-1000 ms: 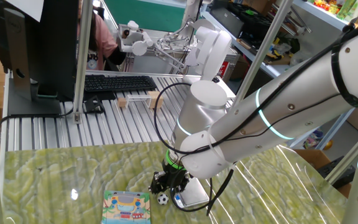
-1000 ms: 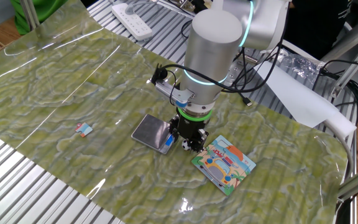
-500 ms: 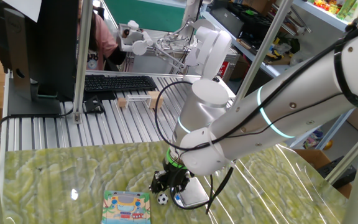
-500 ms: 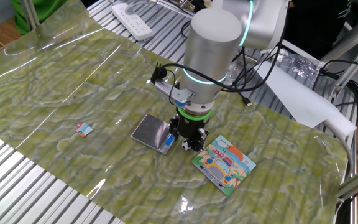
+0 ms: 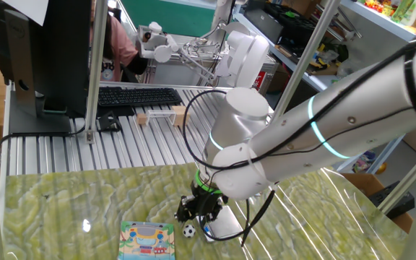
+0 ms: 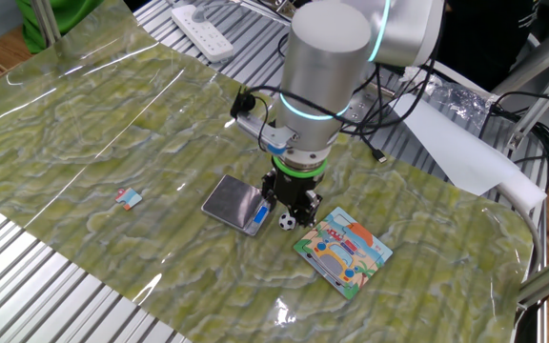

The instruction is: Remove the object from the scale

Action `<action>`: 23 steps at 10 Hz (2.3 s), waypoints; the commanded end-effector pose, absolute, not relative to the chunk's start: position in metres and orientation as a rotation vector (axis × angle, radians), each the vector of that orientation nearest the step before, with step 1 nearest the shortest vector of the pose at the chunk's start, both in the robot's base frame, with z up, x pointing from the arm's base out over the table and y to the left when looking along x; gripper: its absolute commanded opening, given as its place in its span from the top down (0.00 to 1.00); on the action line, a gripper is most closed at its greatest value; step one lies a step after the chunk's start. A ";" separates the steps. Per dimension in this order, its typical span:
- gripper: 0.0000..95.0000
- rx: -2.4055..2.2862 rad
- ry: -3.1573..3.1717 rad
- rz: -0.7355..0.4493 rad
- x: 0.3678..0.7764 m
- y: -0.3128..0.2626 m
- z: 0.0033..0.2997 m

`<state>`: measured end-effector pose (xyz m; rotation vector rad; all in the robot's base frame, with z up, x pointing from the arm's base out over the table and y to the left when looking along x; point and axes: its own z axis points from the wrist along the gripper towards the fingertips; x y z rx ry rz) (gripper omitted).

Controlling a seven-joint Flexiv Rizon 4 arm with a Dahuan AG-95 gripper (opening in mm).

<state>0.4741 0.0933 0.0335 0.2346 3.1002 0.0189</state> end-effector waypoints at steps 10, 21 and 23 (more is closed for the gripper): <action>1.00 0.163 3.170 -0.033 0.448 0.075 0.107; 1.00 0.095 3.196 -0.072 0.402 0.024 0.153; 1.00 0.083 3.199 -0.072 0.398 0.015 0.160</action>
